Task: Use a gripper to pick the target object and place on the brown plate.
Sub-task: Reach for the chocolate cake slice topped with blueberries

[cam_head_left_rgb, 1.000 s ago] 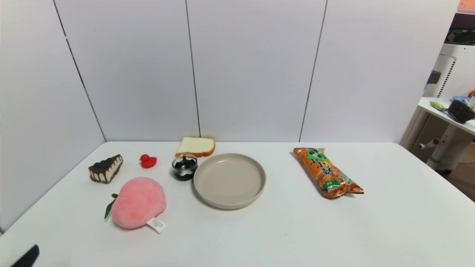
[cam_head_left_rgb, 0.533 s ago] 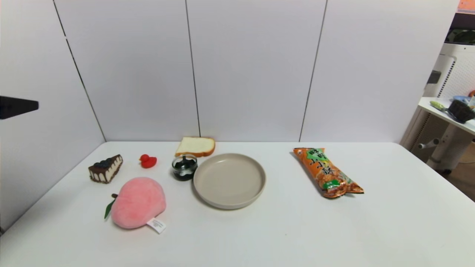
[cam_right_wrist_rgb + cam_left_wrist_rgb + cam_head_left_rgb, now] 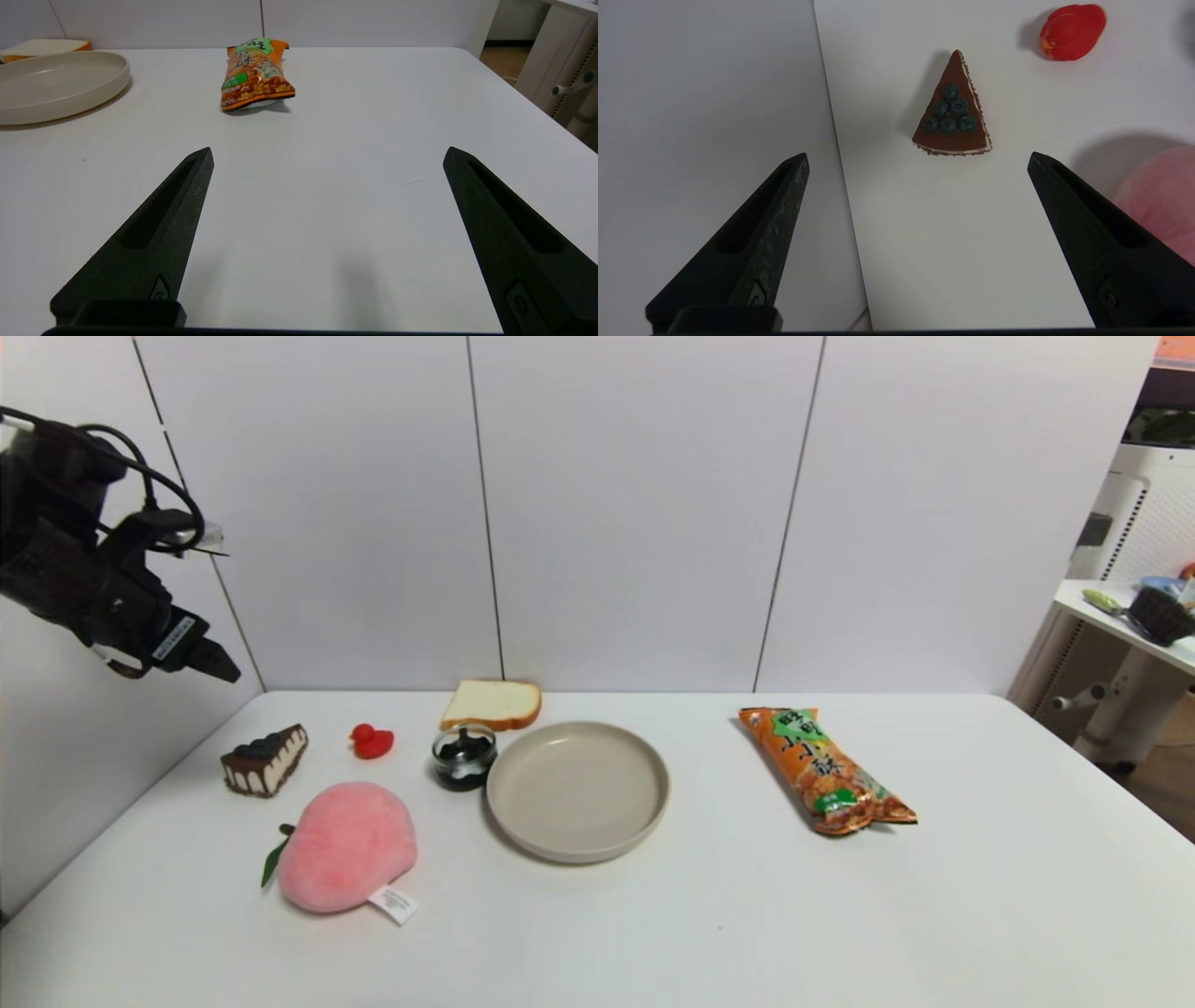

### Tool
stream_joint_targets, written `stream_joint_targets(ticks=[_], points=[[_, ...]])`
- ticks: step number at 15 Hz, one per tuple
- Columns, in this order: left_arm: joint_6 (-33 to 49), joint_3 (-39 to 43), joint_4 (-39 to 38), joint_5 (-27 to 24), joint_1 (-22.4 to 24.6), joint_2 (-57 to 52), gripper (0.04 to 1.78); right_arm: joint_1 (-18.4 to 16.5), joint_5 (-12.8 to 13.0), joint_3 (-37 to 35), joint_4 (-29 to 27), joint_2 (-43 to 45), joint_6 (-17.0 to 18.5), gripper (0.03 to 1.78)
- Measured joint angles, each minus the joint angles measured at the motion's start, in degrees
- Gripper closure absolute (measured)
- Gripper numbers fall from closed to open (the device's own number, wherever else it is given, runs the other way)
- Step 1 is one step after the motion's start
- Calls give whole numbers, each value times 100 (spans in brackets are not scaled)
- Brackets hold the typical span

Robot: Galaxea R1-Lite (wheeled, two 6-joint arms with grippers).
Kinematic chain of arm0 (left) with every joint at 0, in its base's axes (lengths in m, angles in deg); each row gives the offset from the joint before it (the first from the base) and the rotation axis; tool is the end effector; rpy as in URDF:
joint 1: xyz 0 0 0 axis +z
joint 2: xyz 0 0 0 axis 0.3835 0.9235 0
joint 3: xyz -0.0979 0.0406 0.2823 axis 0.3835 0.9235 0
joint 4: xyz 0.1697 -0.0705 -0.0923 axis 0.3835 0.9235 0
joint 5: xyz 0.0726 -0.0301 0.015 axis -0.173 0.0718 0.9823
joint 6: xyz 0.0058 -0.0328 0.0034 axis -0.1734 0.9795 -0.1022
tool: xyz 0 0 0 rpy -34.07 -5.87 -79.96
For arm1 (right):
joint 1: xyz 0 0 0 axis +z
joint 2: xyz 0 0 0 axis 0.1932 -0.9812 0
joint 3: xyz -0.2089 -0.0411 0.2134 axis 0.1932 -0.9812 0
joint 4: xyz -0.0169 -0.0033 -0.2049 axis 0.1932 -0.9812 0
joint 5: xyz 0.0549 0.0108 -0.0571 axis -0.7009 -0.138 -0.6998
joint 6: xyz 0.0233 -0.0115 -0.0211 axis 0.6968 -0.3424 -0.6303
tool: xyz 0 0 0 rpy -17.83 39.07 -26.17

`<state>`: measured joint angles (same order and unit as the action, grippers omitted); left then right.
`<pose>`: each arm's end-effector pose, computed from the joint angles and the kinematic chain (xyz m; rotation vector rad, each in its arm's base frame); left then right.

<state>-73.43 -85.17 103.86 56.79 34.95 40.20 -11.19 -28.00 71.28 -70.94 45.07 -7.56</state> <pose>0.3636 0.0798 0.2641 0.4035 0.8653 -0.0245 0.0032 0.0000 0.0751 0.0047 0.0031 -0.0021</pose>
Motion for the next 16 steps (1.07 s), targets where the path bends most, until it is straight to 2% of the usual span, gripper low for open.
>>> stream_joint_targets(ticks=[2, 6, 16], points=[[-117, -317, 149, 0, 37, 642, 13, 0, 0, 0, 2, 0, -2, 11], [-105, -455, 179, 0, 74, 1309, 13, 0, 2, 0, -2, 0, 0, 11], [-83, -575, 380, -162, 68, 1919, 13, 0, 2, 0, 0, 0, -2, 11]])
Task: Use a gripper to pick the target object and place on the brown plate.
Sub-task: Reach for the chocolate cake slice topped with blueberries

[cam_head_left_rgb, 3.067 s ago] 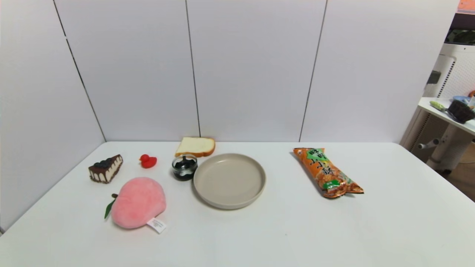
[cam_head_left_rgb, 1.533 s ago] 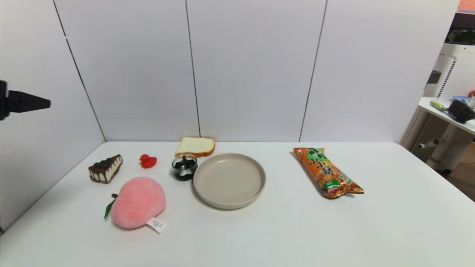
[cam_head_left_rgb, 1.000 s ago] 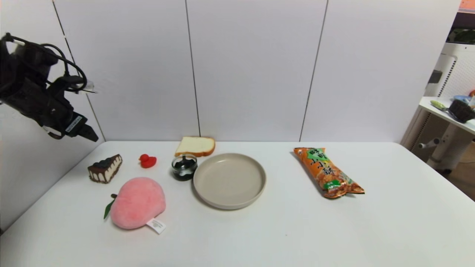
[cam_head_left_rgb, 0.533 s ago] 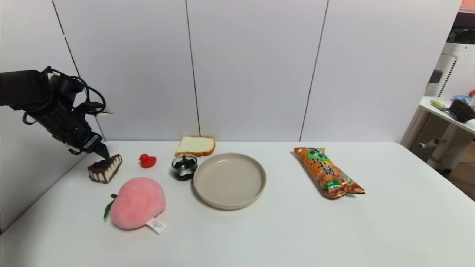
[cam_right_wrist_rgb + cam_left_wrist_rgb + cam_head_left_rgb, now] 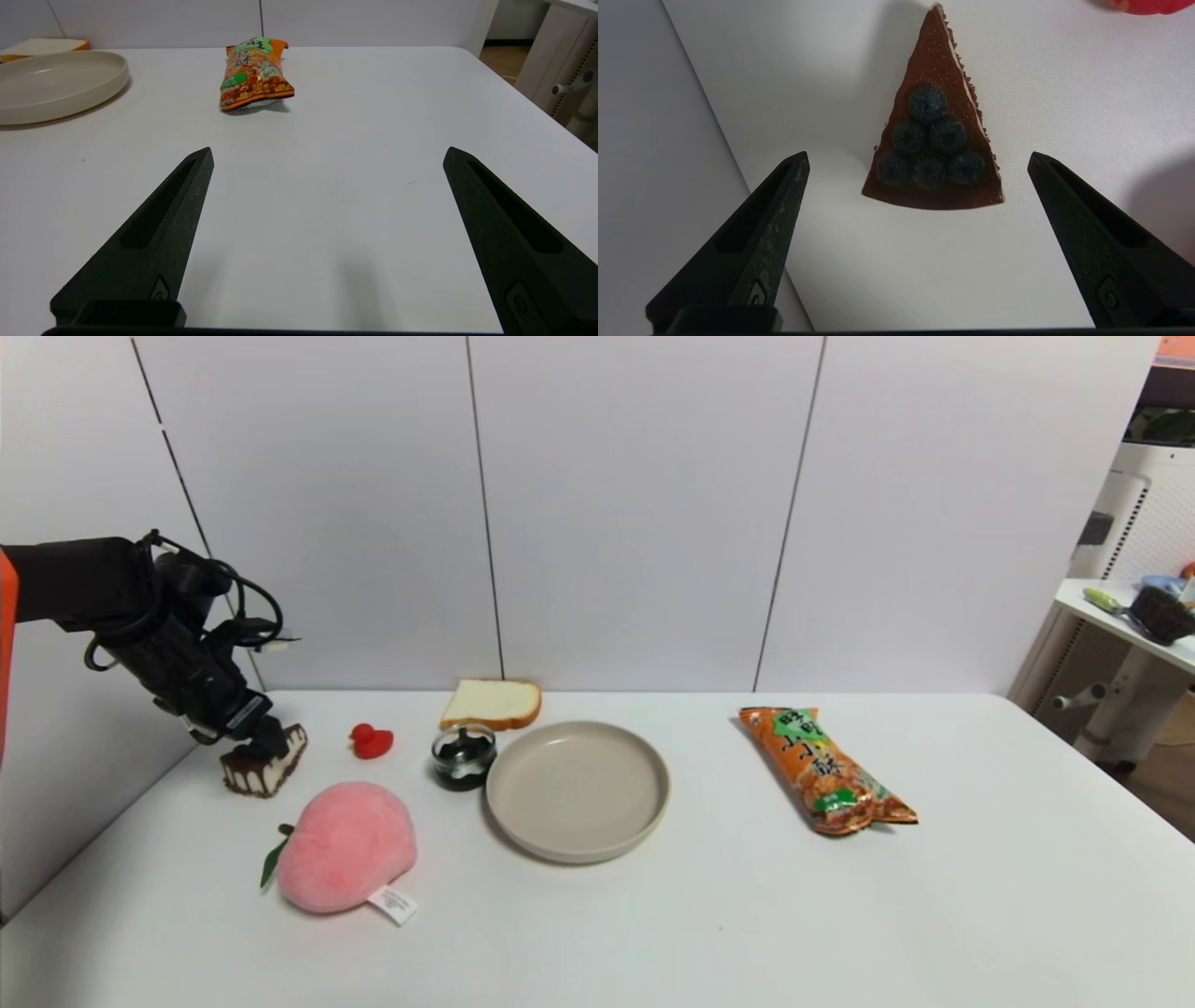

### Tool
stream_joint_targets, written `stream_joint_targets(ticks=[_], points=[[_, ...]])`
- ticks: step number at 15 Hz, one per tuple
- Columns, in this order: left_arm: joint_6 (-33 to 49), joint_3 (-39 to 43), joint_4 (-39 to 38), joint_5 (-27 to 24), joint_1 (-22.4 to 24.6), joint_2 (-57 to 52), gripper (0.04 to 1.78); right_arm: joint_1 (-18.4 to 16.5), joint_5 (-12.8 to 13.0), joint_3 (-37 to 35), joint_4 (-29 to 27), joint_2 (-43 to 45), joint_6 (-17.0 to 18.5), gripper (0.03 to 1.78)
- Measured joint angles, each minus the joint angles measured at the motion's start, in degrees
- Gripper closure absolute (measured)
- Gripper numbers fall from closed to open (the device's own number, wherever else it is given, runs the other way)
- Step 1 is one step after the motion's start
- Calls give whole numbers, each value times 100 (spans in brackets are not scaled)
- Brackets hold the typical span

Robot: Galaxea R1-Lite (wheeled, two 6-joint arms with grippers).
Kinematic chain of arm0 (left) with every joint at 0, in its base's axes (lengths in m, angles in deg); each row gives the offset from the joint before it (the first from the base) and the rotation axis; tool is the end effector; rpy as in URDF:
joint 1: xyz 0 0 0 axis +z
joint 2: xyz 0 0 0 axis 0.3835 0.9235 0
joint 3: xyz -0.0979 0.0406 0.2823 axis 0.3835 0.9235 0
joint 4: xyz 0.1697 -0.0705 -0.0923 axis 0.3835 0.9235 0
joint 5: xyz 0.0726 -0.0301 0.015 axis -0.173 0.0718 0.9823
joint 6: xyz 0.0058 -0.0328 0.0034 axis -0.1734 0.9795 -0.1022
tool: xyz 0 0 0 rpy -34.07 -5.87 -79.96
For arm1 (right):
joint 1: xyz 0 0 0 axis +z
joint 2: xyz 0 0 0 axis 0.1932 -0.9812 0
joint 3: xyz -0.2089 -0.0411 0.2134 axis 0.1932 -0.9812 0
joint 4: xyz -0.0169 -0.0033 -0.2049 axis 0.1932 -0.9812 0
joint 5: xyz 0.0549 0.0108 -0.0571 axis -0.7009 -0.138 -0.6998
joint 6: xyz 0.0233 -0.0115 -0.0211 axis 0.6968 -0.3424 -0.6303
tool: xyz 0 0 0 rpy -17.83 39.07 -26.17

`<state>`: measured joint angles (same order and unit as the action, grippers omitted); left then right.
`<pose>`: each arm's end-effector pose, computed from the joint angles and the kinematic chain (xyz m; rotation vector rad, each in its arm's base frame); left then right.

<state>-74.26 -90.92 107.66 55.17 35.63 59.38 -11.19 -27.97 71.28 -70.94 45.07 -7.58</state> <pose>0.4300 0.0988 0.1493 0.3346 1.1426 -0.1352 0.0032 -0.0001 0.0751 0.0043 0.0031 -0.0027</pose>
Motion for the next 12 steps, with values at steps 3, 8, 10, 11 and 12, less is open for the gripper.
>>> stream_joint_targets(ticks=[3, 8, 10, 11, 12], points=[[-2, -20, -23, 0, -7, 129, 13, 2, 0, 0, 0, 0, 0, 11], [0, -30, -56, 2, -7, 317, 13, 0, 0, 0, 0, 0, 2, 11], [-2, -57, -102, -4, -7, 378, 13, 0, 0, 0, 0, 0, 0, 11], [0, -63, -107, -4, -7, 397, 13, 0, -2, 0, 2, 0, 0, 11], [0, -66, -98, -4, -11, 416, 13, -2, 0, 0, 0, 0, 2, 11]])
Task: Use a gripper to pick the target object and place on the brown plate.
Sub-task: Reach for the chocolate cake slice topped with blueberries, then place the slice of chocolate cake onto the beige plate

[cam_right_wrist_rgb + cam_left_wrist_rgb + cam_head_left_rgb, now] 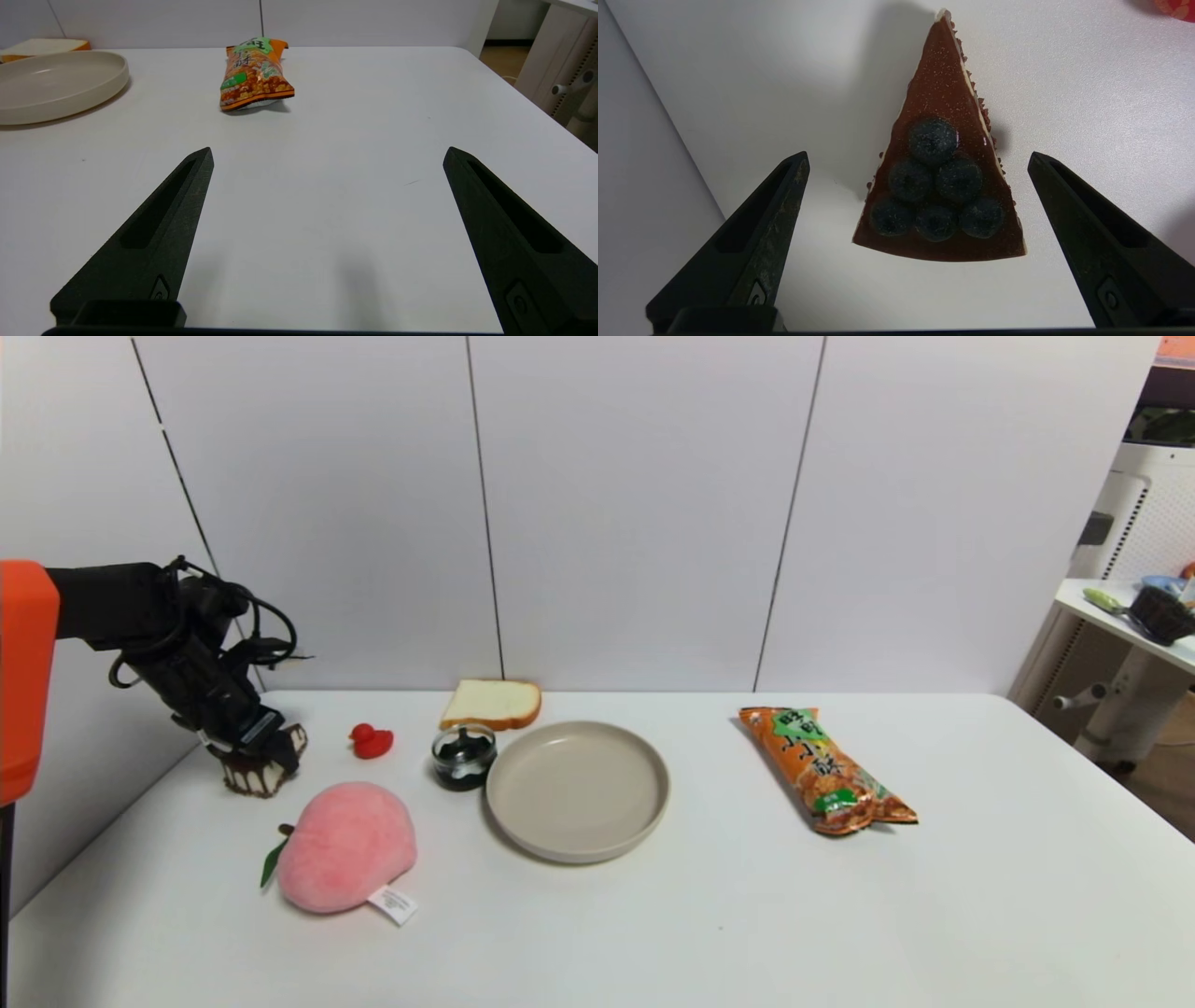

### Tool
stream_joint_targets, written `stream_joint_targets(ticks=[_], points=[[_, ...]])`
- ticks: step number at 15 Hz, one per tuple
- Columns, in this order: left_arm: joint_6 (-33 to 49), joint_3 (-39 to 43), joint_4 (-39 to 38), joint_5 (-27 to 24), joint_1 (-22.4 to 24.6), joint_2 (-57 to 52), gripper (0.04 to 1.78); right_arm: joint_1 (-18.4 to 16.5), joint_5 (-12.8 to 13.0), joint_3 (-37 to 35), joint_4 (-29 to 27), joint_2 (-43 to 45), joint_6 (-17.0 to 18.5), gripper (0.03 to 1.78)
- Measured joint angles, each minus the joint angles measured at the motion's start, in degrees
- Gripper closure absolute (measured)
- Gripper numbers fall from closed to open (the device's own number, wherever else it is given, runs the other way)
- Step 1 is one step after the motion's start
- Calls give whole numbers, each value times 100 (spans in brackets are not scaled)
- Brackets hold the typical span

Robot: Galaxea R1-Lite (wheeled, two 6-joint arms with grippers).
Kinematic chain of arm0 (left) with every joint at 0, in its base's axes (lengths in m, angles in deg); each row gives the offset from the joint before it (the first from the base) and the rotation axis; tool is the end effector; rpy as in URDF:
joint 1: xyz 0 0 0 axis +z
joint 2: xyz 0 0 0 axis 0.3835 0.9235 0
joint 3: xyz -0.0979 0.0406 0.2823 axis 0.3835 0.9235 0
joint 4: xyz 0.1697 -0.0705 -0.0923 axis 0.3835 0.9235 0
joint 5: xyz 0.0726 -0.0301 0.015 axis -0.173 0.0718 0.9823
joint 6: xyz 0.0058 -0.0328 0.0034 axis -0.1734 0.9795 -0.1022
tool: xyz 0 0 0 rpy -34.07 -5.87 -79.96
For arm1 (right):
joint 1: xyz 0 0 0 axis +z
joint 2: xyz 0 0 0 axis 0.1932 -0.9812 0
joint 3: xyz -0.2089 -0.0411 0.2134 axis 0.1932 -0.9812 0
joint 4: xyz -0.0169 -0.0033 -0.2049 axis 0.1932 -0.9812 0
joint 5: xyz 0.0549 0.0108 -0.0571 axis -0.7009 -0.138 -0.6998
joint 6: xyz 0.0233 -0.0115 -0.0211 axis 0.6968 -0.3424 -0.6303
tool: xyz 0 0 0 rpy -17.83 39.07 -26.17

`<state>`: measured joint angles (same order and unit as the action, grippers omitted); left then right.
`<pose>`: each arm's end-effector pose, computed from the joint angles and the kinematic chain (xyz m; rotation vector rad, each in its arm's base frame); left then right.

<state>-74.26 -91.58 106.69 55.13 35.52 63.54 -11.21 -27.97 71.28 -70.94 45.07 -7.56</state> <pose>0.4425 0.1008 0.1205 0.3249 1.1836 -0.1509 0.0032 -0.0001 0.0751 0.0047 0.0031 -0.0030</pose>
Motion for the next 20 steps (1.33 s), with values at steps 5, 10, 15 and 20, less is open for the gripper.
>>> stream_joint_targets(ticks=[5, 10, 15, 20], points=[[-13, 0, 41, -11, 1, 78, 81, 0, 0, 0, 0, 0, 0, 11], [-28, 30, 80, -118, -38, 24, 98, 2, 0, 0, 0, 0, 0, 11], [33, 38, 83, -300, -219, -391, 98, 2, 0, 0, 0, 0, 0, 11], [496, 29, 59, -619, -1089, -1097, 98, 0, -2, 0, 0, 0, 0, 11]])
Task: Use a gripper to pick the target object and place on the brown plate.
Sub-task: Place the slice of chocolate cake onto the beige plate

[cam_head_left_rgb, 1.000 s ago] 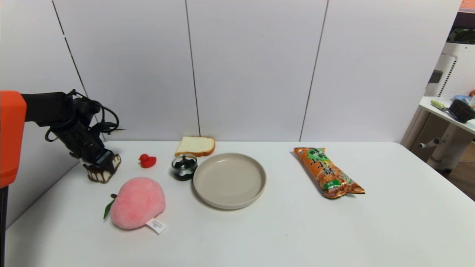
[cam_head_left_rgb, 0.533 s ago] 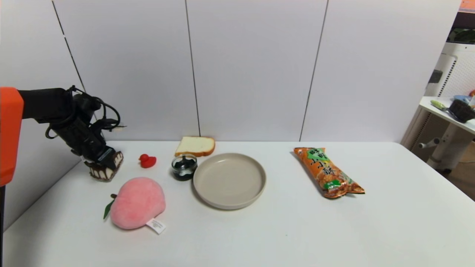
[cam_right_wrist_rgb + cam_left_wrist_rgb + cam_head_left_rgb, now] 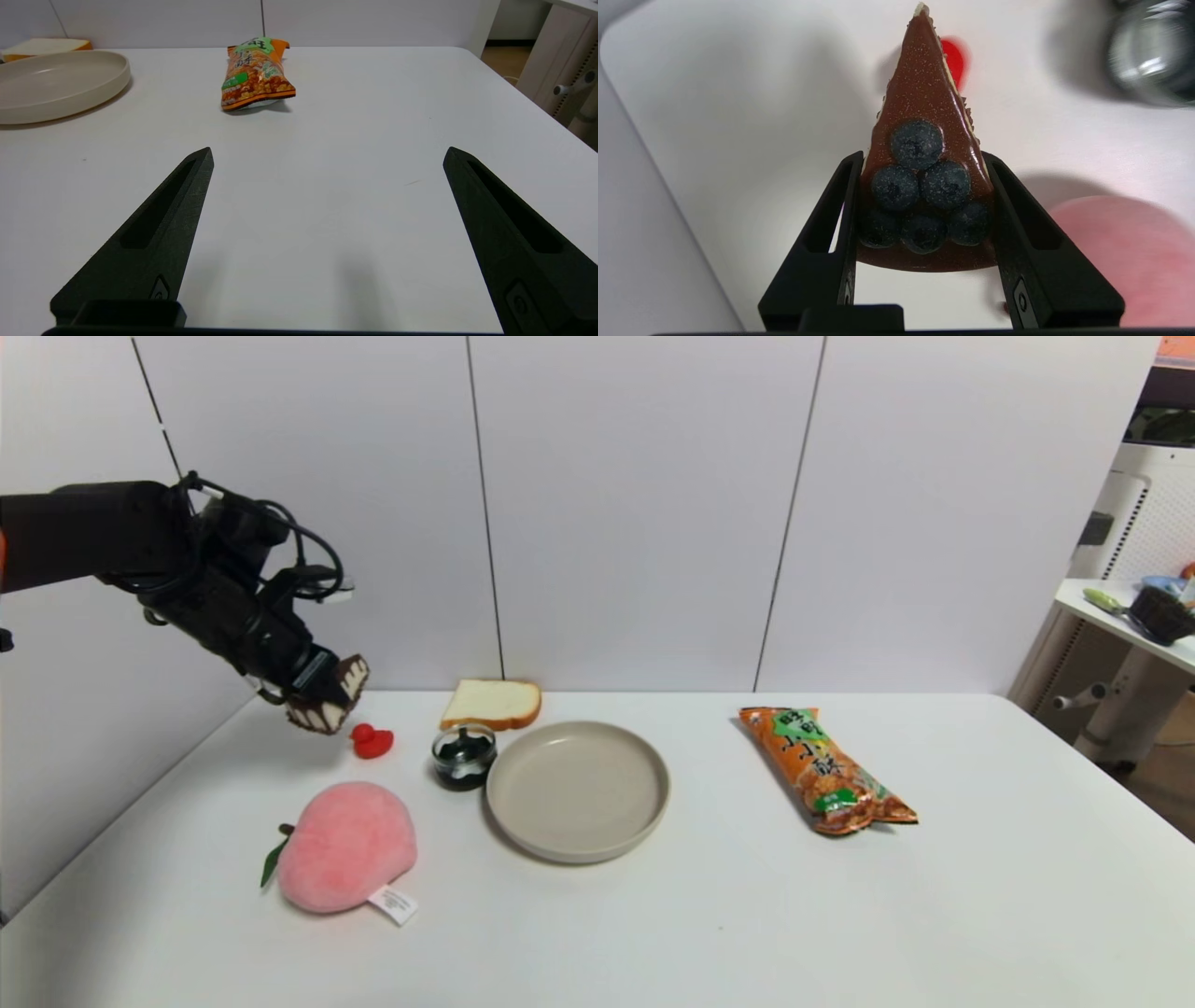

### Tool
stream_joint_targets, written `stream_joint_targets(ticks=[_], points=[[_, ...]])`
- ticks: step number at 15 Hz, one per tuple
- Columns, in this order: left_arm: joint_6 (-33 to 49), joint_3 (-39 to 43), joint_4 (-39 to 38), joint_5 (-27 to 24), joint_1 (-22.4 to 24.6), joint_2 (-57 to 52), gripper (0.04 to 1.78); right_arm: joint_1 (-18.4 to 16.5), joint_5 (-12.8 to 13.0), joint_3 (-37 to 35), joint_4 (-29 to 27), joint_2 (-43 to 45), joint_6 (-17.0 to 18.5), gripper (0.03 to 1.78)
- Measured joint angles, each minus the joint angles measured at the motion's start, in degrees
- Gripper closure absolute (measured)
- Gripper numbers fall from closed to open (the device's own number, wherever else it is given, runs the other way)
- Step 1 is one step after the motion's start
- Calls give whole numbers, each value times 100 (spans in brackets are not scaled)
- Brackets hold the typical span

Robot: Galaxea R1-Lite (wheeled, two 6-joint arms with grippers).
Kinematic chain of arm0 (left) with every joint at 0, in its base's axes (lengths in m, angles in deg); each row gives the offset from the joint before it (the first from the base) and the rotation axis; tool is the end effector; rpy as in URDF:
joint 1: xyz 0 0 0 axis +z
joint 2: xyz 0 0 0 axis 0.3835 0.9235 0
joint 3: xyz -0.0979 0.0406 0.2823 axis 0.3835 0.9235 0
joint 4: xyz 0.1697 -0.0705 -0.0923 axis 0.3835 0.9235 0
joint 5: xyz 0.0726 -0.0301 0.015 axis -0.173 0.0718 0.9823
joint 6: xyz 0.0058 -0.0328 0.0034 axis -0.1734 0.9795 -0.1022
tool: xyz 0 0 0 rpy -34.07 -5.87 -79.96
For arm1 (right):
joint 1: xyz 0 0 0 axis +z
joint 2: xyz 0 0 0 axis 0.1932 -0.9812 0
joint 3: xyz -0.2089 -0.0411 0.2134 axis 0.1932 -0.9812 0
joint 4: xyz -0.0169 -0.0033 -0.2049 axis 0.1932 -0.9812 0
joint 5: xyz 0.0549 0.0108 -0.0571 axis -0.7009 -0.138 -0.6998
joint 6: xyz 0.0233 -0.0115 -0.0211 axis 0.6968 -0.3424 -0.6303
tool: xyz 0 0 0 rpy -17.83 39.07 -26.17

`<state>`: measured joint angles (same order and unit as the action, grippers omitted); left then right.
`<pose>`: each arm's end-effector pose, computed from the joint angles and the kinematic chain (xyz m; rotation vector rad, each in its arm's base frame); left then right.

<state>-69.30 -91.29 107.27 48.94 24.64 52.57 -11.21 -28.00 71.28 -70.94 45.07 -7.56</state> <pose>0.4211 0.0107 0.2030 0.3282 0.9615 -0.3206 0.0032 0.0000 0.0751 0.0047 0.0031 -0.0025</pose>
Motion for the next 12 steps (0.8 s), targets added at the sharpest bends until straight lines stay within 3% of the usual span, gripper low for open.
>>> stream_joint_targets(ticks=[8, 12], points=[[719, 1, -55, -6, -2447, -389, 98, 2, 2, 0, 0, 0, -2, 11], [719, 6, -221, 0, -3031, -41, 98, 5, 2, 0, -2, 0, 0, 11]])
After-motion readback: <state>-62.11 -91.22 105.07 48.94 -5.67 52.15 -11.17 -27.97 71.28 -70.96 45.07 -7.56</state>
